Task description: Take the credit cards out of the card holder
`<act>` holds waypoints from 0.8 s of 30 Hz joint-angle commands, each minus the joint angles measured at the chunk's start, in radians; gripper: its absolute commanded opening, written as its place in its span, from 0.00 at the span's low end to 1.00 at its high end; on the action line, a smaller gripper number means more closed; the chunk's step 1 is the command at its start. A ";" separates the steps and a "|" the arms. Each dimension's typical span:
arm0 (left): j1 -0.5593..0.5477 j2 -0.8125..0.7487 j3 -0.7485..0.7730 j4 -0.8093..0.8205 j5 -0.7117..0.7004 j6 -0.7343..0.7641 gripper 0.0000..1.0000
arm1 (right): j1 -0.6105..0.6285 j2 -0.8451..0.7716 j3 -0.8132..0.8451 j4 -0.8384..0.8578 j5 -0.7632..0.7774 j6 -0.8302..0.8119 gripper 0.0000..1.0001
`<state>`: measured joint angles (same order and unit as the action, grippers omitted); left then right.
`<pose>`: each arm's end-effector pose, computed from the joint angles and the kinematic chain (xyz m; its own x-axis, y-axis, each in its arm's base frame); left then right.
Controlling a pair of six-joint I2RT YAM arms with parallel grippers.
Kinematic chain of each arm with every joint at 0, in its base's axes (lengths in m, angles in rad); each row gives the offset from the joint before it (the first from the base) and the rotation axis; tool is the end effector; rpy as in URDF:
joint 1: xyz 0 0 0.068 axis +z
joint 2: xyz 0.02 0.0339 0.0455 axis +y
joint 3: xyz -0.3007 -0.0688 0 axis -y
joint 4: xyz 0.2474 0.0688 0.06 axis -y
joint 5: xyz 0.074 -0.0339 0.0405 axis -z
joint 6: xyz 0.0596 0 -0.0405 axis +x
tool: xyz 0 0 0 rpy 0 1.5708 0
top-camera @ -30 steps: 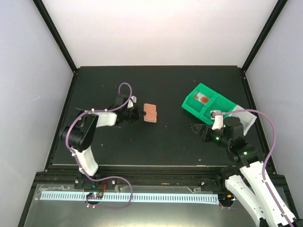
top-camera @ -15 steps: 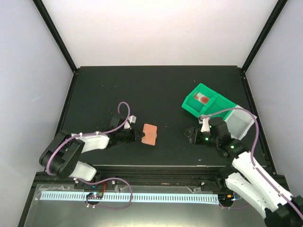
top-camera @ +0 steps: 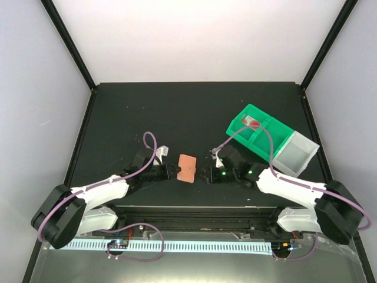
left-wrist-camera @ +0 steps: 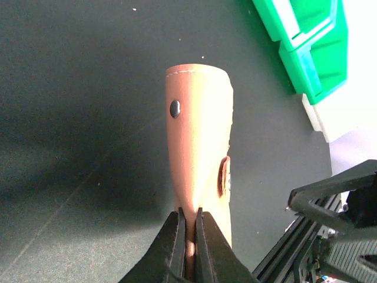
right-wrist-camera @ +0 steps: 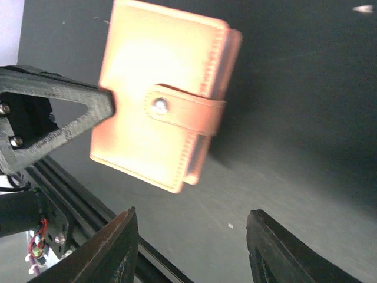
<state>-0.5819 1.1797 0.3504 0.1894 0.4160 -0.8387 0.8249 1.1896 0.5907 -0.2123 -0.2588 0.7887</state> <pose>0.1704 -0.1409 0.1728 -0.9088 -0.2165 -0.3567 0.1460 0.6358 -0.7579 0.1496 0.1844 0.2073 -0.9354 -0.0018 -0.3537 -0.2356 0.7490 0.6193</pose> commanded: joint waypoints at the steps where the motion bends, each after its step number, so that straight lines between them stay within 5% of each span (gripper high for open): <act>1: -0.020 -0.041 -0.008 -0.013 -0.049 -0.016 0.02 | 0.066 0.118 0.090 0.144 0.033 0.068 0.52; 9: -0.028 -0.058 0.005 -0.025 -0.024 -0.017 0.02 | 0.085 0.367 0.294 0.072 0.043 0.096 0.54; 24: -0.040 -0.075 0.002 -0.039 -0.031 0.007 0.02 | 0.085 0.518 0.312 0.032 0.090 0.097 0.51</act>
<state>-0.6155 1.1042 0.3260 0.1009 0.3695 -0.8543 0.9081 1.6691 0.8917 -0.1482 -0.2100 0.8814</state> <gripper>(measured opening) 0.037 0.521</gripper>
